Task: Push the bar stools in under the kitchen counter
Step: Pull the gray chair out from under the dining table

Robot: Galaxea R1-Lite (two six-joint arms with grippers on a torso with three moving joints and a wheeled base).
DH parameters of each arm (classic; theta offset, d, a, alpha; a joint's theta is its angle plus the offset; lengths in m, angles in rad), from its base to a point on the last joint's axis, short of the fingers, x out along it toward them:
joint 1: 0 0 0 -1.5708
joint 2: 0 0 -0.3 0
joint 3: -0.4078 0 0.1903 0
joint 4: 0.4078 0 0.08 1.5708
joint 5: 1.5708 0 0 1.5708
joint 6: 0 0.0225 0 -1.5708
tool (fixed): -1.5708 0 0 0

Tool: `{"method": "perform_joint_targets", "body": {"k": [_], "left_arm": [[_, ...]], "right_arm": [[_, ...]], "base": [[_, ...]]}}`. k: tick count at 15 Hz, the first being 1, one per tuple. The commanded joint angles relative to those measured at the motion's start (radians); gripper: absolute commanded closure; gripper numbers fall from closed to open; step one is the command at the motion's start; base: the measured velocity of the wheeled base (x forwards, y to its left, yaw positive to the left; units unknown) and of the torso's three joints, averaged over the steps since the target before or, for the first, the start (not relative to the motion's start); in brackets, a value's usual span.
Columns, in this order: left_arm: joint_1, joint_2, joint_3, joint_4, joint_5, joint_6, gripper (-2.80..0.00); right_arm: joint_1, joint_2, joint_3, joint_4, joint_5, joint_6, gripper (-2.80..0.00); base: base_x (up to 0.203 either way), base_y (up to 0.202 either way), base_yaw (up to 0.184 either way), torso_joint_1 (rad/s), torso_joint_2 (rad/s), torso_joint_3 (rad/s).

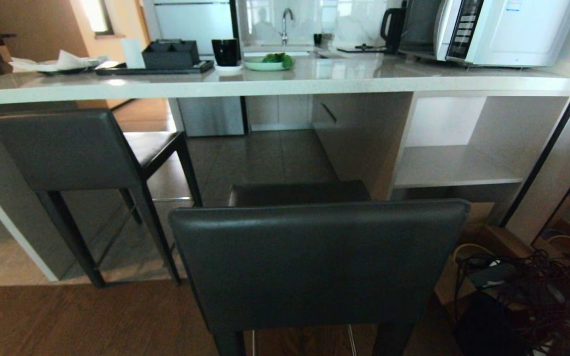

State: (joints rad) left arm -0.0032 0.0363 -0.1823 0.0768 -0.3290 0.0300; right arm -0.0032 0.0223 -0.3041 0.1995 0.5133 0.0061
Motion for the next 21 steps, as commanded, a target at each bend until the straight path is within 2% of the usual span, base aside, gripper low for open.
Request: {"method": "perform_joint_targets", "body": {"k": [1,2,4,5,6,8,9,10,14,21], "left_arm": [[0.002,-0.031,0.099,0.003,0.178,0.099,-2.80],[0.002,-0.030,0.122,-0.018,0.239,0.101,-2.80],[0.002,-0.030,0.181,-0.056,0.270,0.100,-2.80],[0.001,-0.030,0.183,-0.065,0.287,0.074,-2.80],[0.002,-0.030,0.182,-0.066,0.297,0.048,-2.80],[0.000,-0.030,0.182,-0.066,0.305,0.045,-2.80],[-0.001,-0.030,0.182,-0.069,0.320,0.023,-2.80],[-0.001,-0.030,0.182,-0.070,0.329,-0.026,-2.80],[0.002,-0.030,0.182,-0.071,0.331,-0.009,-2.80],[0.002,-0.030,0.182,-0.068,0.332,-0.013,-2.80]], "right_arm": [[0.000,-0.024,0.105,-0.006,-0.201,-0.090,-2.80],[0.000,-0.024,0.150,-0.025,-0.272,-0.115,-2.80],[0.000,-0.024,0.236,-0.112,-0.347,-0.124,-2.80],[0.000,-0.024,0.266,-0.185,-0.400,-0.113,-2.80],[0.000,-0.024,0.278,-0.204,-0.425,-0.074,-2.80],[0.000,-0.024,0.304,-0.220,-0.508,-0.085,-2.80],[0.000,-0.024,0.305,-0.223,-0.505,-0.082,-2.80],[0.000,-0.024,0.304,-0.200,-0.501,-0.081,-2.80],[0.000,-0.024,0.304,-0.198,-0.503,-0.048,-2.80],[0.000,-0.024,0.304,-0.195,-0.499,-0.058,-2.80]], "base": [[0.000,0.000,0.000,0.000,0.00,0.000],[0.000,0.000,0.000,0.000,0.00,0.000],[0.000,0.000,0.000,0.000,0.00,0.000],[0.000,0.000,0.000,0.000,0.00,0.000],[0.000,0.000,0.000,0.000,0.00,0.000],[0.000,0.000,0.000,0.000,0.00,0.000],[0.000,0.000,0.000,0.000,0.00,0.000],[0.000,0.000,0.000,0.000,0.00,0.000],[0.000,0.000,0.000,0.000,0.00,0.000],[0.000,0.000,0.000,0.000,0.00,0.000]]}}
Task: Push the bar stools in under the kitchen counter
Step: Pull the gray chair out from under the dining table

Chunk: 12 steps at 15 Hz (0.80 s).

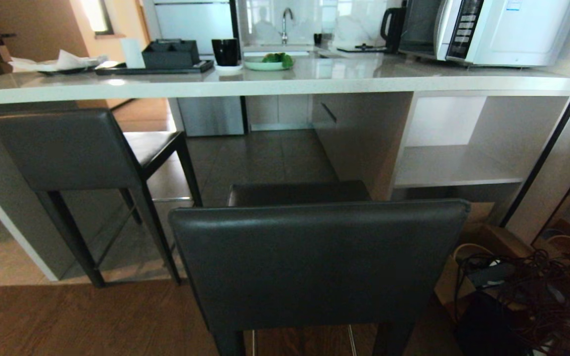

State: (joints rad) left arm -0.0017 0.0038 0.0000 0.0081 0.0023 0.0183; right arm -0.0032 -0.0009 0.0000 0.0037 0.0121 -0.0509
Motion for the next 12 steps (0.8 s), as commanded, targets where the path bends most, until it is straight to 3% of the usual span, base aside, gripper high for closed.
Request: {"method": "perform_joint_targets", "body": {"k": [1,12], "left_arm": [[0.000,0.002,0.000,0.001,-0.001,0.002,0.00],[0.000,0.002,0.000,0.001,-0.001,-0.003,0.00]], "right_arm": [[0.000,-0.001,0.000,0.001,0.008,-0.008,0.00],[0.000,-0.001,0.000,-0.001,0.006,-0.006,0.00]], "base": [[0.000,0.000,0.000,0.000,0.00,0.000],[0.000,0.000,0.000,0.000,0.00,0.000]]}}
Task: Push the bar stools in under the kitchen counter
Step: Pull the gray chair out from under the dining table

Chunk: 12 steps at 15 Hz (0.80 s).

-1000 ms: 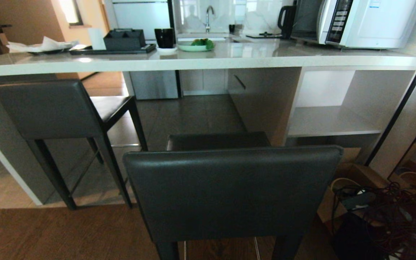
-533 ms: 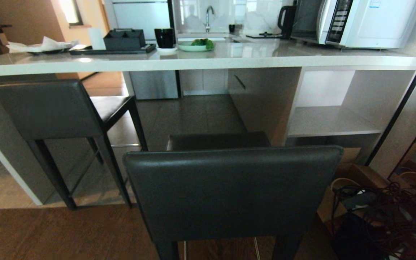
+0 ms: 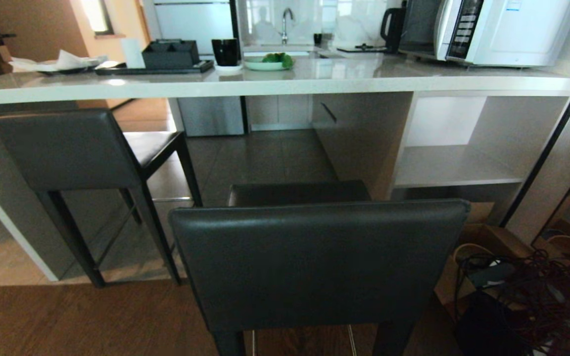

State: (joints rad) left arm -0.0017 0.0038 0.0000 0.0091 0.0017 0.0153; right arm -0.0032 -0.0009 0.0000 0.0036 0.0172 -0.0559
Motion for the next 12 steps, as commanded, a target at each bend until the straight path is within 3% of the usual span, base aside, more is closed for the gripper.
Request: {"method": "perform_joint_targets", "body": {"k": [1,7,12], "left_arm": [[0.000,0.002,0.000,0.000,0.000,0.000,0.00],[0.000,0.002,0.000,0.000,0.000,0.000,0.00],[0.000,0.002,0.000,0.000,0.000,0.000,0.00]], "right_arm": [[0.000,-0.001,0.000,-0.001,0.001,0.001,0.00],[0.000,-0.001,0.000,-0.001,0.000,0.004,0.00],[0.000,-0.001,0.000,-0.001,0.000,0.005,0.00]], "base": [[0.000,0.000,0.000,0.000,0.00,0.000],[0.000,0.000,0.000,0.000,0.00,0.000],[-0.109,0.000,0.000,0.003,0.00,0.001]]}}
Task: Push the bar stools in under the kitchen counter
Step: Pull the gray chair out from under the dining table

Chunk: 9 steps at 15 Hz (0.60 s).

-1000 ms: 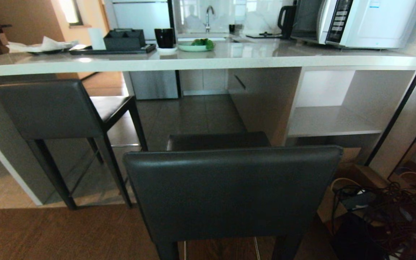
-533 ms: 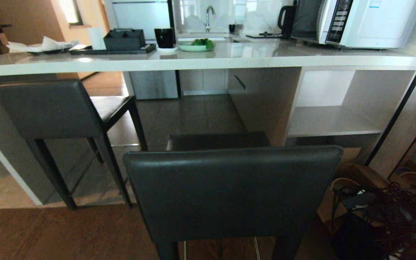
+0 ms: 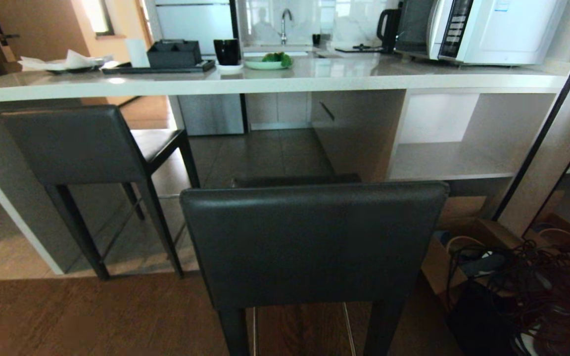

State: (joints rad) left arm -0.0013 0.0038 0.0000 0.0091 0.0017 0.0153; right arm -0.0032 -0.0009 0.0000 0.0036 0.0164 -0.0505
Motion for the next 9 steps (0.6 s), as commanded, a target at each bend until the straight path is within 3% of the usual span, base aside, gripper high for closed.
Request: {"method": "perform_joint_targets", "body": {"k": [1,6,9], "left_arm": [[0.000,0.002,0.000,0.000,0.000,0.000,0.00],[0.000,0.002,0.000,0.000,0.000,0.000,0.00],[0.000,0.002,0.000,0.000,0.000,0.000,0.00]], "right_arm": [[0.000,-0.001,0.000,-0.001,0.000,-0.002,0.00],[0.000,-0.001,0.000,-0.001,0.000,-0.002,0.00],[0.000,-0.001,0.000,-0.001,0.000,-0.002,0.00]], "base": [[0.000,0.000,0.000,0.000,0.00,0.000],[-0.001,0.011,0.000,0.000,0.00,0.001],[-0.001,0.135,-0.004,0.005,0.00,0.005]]}}
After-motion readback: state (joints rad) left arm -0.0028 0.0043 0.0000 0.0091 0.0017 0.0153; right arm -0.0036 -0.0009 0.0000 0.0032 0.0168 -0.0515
